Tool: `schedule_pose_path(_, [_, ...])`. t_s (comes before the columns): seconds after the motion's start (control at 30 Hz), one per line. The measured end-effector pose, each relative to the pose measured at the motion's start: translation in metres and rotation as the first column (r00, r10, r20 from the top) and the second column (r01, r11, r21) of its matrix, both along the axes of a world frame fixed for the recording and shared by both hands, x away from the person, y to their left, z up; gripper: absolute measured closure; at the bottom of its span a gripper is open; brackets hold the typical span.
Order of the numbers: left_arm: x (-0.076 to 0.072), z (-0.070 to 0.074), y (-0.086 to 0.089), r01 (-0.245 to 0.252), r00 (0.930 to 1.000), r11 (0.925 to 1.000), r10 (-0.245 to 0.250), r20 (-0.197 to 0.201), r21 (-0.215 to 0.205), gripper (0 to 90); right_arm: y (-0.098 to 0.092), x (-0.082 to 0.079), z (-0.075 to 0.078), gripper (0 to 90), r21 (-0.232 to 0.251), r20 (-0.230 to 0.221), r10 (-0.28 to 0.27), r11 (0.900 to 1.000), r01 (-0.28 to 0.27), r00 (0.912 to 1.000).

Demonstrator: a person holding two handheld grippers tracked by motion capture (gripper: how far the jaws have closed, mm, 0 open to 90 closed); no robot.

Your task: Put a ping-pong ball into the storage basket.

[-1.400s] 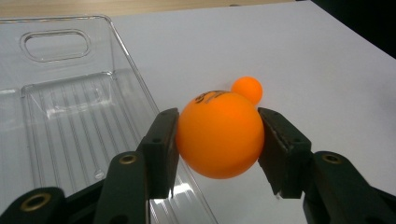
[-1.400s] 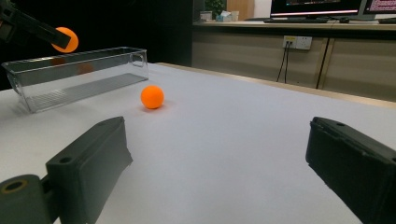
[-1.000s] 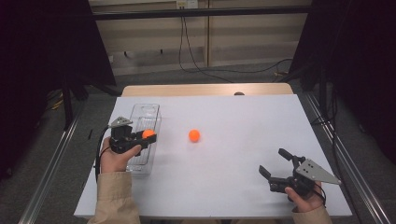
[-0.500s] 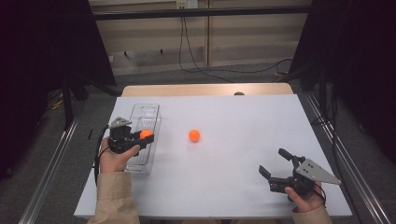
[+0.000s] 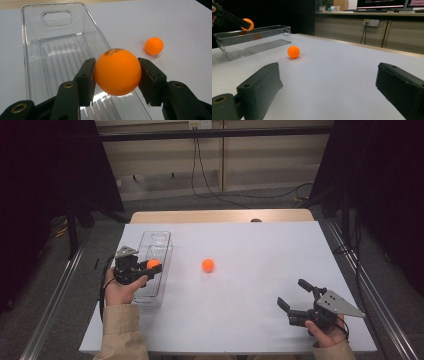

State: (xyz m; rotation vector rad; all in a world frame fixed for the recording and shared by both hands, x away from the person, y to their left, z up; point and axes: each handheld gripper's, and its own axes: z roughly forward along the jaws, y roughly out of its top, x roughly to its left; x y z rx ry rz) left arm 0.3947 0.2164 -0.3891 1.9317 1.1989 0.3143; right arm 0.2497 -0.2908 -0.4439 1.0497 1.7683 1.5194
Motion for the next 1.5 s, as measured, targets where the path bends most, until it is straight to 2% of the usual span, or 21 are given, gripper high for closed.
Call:
schedule_pose_path(0.73, [0.001,-0.005,0.008,-0.051,0.9987,0.9983,0.051,0.0,0.027,50.8,0.0,0.0,0.0,5.0,0.0,0.0,0.0,1.0,0.0,1.0])
schedule_pose_path(1.07, [0.0,-0.003,0.007,-0.075,0.9972,0.997,0.075,0.0,0.02,43.2,0.0,0.0,0.0,5.0,0.0,0.0,0.001,1.0,-0.001,1.0])
schedule_pose_path(1.4, [-0.003,0.006,-0.004,-0.039,0.9992,0.9992,0.039,0.011,0.011,35.9,0.0,0.0,0.0,4.9,0.0,0.0,0.001,1.0,-0.001,1.0])
schedule_pose_path(1.5, [-0.003,0.008,-0.008,-0.03,0.9995,0.9995,0.03,0.01,-0.01,32.6,0.0,0.0,0.0,5.0,0.0,-0.001,0.0,1.0,0.0,1.0])
